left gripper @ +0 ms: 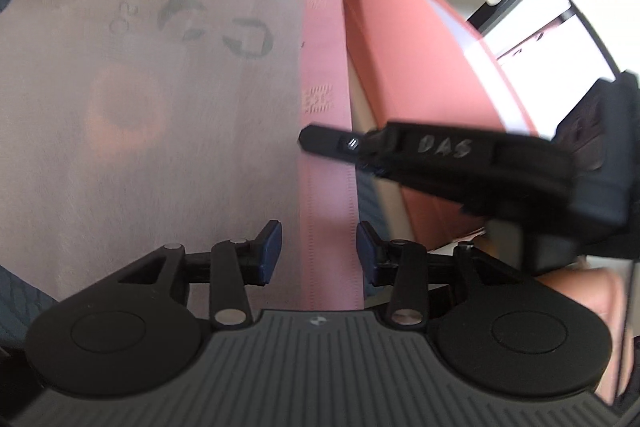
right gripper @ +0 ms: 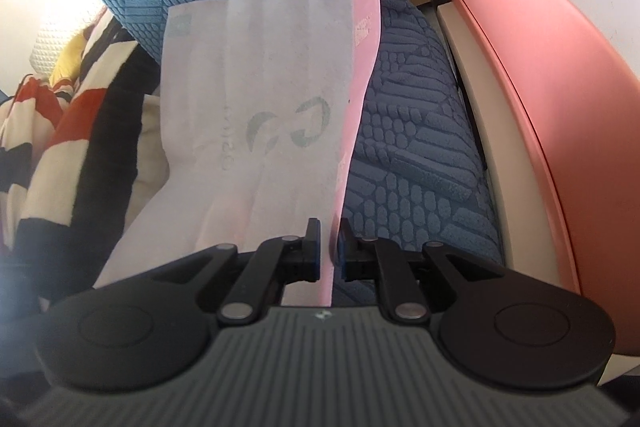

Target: Organize objects

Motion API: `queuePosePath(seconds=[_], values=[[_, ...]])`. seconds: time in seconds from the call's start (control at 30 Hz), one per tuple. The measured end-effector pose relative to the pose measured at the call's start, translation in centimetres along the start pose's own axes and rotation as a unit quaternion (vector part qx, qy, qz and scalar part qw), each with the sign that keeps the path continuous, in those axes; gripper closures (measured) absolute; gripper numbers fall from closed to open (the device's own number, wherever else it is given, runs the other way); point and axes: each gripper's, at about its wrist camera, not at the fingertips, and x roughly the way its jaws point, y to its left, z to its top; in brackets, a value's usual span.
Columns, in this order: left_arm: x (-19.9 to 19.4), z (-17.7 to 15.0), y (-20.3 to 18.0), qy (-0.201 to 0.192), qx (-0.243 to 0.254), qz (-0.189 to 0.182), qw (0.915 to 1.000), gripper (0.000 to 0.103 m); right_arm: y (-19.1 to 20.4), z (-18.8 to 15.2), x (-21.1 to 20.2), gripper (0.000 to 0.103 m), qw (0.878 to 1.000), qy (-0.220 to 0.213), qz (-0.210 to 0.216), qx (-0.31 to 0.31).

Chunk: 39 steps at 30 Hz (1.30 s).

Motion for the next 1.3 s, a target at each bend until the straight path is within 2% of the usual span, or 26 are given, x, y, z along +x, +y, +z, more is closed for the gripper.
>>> queuePosePath(seconds=[0.13,0.33,0.63,0.77,0.87,1.0,1.1,1.17,1.3], values=[[0.7,-0.2,0.4,0.008,0.001,0.004,1.0000,0.056,0.0,-0.3,-0.3,0.091,1.000,-0.006,0.003,0.004],[0.8,-0.1,1.1,0.007,-0.023,-0.006,0.9997,0.056,0.5,-0.5,-0.5,0.091,1.000,-0.011,0.024,0.004],[-0.2,0.1,2.4,-0.013,-0.084,-0.059,0.9947,0.055,1.7,-0.5,0.7,0.092,0.999,0.003,0.034,-0.018],[-0.6,0.1,2.7,-0.026,-0.092,-0.041,0.9945,0.057,1.4,-0.3,1.5,0.092,0.999,0.013,0.036,-0.004],[-0.8,0.2,3.0,-0.030,-0.101,-0.020,0.9942,0.074,1.5,-0.2,1.8,0.092,0.999,0.015,0.036,-0.003],[-1.6,0.1,4.4,-0.043,-0.129,-0.008,0.9907,0.085,1.6,-0.2,2.1,0.090,0.999,0.017,0.032,-0.003],[-2.5,0.0,5.0,-0.057,-0.145,0.005,0.9879,0.087,1.8,0.0,2.3,0.087,0.999,0.013,0.031,-0.006],[-2.4,0.2,5.1,-0.061,-0.157,0.013,0.9857,0.088,2.1,0.1,2.3,0.073,0.999,0.011,0.028,-0.010],[-2.8,-0.1,5.5,-0.063,-0.158,0.037,0.9848,0.089,2.2,0.4,2.3,0.072,0.999,0.000,0.035,-0.012]])
